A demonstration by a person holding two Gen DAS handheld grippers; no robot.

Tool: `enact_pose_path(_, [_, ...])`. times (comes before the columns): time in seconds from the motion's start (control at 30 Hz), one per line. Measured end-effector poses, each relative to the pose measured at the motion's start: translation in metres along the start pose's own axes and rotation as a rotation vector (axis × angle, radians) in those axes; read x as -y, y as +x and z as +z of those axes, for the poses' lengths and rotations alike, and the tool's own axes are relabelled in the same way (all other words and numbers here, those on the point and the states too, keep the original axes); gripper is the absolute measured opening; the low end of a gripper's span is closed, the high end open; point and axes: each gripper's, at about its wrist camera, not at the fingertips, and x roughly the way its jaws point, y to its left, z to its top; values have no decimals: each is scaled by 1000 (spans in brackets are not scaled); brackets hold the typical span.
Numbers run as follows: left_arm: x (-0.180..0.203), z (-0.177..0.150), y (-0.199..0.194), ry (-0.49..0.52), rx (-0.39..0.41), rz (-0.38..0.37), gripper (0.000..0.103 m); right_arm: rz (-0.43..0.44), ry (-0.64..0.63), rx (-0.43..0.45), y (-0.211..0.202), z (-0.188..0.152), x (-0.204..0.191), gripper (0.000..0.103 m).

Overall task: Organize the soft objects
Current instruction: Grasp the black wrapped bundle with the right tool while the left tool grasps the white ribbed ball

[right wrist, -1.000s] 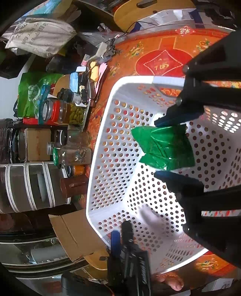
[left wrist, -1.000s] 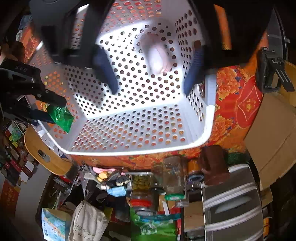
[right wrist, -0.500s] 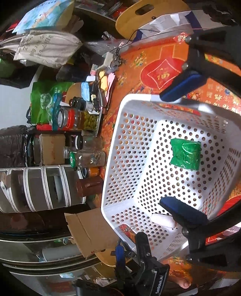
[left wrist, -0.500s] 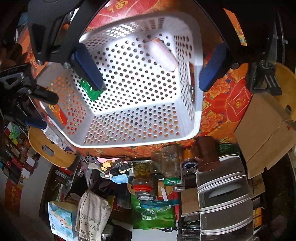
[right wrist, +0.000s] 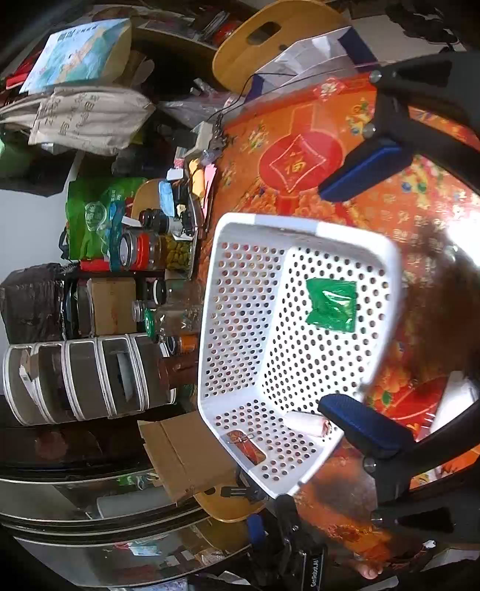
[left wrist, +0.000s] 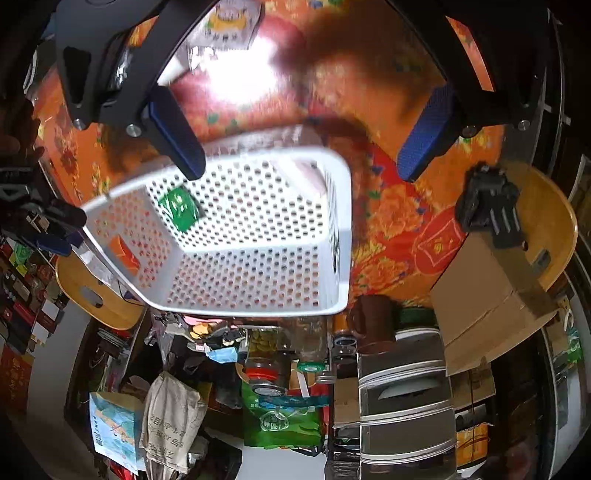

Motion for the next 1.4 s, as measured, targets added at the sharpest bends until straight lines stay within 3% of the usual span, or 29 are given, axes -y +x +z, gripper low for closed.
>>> enact_pose_path(0.23, [4, -61, -34, 33, 6, -13, 103, 3, 20, -27, -25, -48, 0, 103])
enact_pose_path(0.47, [21, -130, -55, 58, 22, -19, 103, 19, 37, -48, -43, -122, -13, 103])
enact_pose_path(0.7, [47, -182, -59, 100, 11, -48, 103, 49, 63, -44, -53, -169, -23, 103])
enact_pose_path(0.83, [61, -197, -52, 133, 2, -74, 103, 75, 71, -51, -52, -183, -28, 102])
enact_pose_path(1.03, [70, -209, -40, 148, -11, -96, 102, 116, 49, -56, -46, -188, -44, 91])
enact_pose_path(1.27, [67, -213, -32, 141, -23, -111, 81, 150, 25, -80, -28, -184, -61, 87])
enact_pose_path(1.4, [67, -214, -29, 146, -24, -126, 74, 164, 17, -90, -19, -180, -66, 85])
